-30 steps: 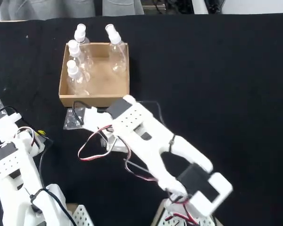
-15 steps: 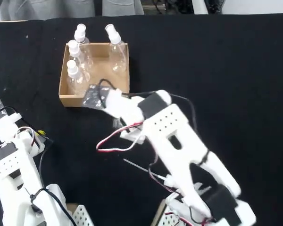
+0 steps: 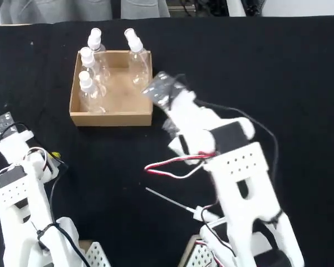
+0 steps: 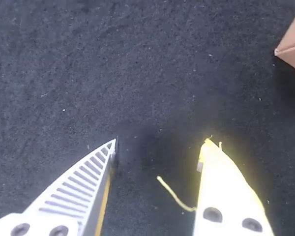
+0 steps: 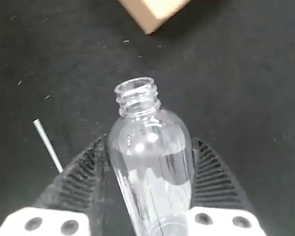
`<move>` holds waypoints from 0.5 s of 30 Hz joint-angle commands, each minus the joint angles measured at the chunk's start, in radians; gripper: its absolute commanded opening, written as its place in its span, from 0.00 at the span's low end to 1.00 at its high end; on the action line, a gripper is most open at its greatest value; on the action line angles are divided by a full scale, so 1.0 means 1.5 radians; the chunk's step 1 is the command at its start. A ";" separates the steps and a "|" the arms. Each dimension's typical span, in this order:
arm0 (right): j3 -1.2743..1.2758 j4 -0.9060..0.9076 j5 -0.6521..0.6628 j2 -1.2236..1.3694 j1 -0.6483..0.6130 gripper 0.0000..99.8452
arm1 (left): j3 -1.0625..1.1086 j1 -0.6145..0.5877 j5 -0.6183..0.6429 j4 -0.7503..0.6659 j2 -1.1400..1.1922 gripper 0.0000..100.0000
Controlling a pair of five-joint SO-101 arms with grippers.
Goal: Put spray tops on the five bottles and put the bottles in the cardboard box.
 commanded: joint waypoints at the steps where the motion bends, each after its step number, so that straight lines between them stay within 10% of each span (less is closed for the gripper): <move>1: 0.010 -0.015 -0.037 -0.067 0.063 0.12 | -0.038 0.027 0.002 0.020 -0.019 0.25; 15: 0.077 -0.124 -0.136 -0.130 0.272 0.12 | -0.037 0.129 -0.030 0.036 -0.044 0.25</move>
